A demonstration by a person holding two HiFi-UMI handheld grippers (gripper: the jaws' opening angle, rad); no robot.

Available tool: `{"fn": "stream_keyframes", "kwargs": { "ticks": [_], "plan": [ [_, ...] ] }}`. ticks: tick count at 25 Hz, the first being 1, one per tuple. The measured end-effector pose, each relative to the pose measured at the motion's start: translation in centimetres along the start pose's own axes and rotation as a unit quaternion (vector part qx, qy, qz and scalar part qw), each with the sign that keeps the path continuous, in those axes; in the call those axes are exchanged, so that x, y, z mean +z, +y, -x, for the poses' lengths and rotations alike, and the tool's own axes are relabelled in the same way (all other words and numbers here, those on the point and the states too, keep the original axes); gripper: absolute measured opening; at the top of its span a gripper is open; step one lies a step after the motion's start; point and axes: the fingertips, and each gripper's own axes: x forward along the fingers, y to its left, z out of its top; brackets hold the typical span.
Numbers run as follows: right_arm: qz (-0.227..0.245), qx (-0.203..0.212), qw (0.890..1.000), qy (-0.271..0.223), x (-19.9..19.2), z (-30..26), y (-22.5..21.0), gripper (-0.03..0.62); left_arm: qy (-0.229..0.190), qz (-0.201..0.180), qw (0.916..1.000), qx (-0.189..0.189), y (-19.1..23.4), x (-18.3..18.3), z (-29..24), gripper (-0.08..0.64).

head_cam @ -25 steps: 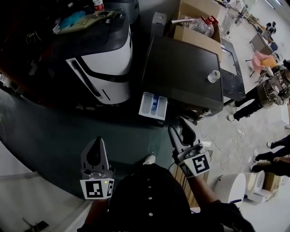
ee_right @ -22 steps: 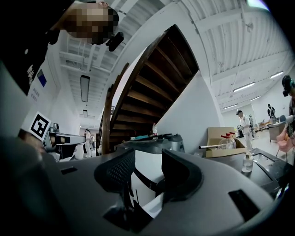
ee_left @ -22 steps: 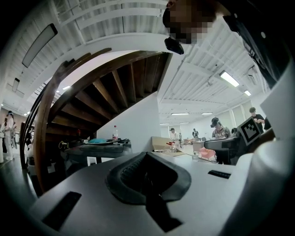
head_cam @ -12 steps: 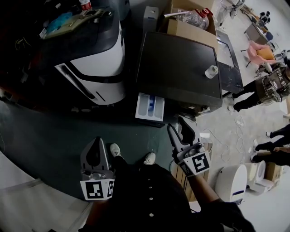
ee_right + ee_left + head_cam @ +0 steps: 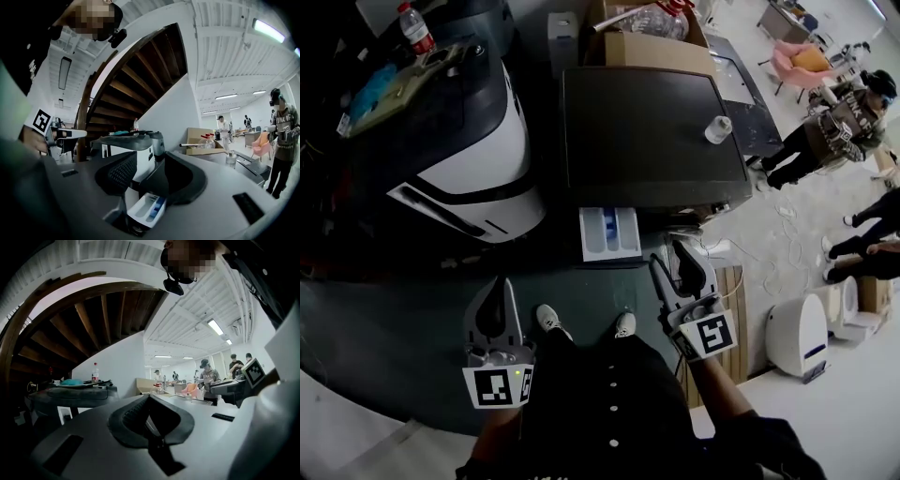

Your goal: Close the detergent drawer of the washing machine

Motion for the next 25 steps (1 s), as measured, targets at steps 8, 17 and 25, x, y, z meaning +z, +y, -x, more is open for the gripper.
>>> {"fn": "stream_keyframes", "kwargs": {
  "ticks": [8, 17, 25],
  "plan": [
    [-0.002, -0.063, 0.998, 0.026, -3.1, -1.0, -0.1, 0.184, 0.005, 0.003, 0.9983, -0.059, 0.6, -0.5, -2.7, 0.015],
    [-0.021, -0.097, 0.992, 0.074, -9.6, -1.3, -0.2, 0.186, 0.035, -0.002, 0.9935, -0.108, 0.0, -2.5, -4.6, 0.015],
    [-0.032, -0.118, 0.985, 0.120, -15.7, -1.3, 0.8, 0.190, 0.051, -0.007, 0.9883, -0.143, -0.7, -3.6, -5.3, 0.015]
  ]
}}
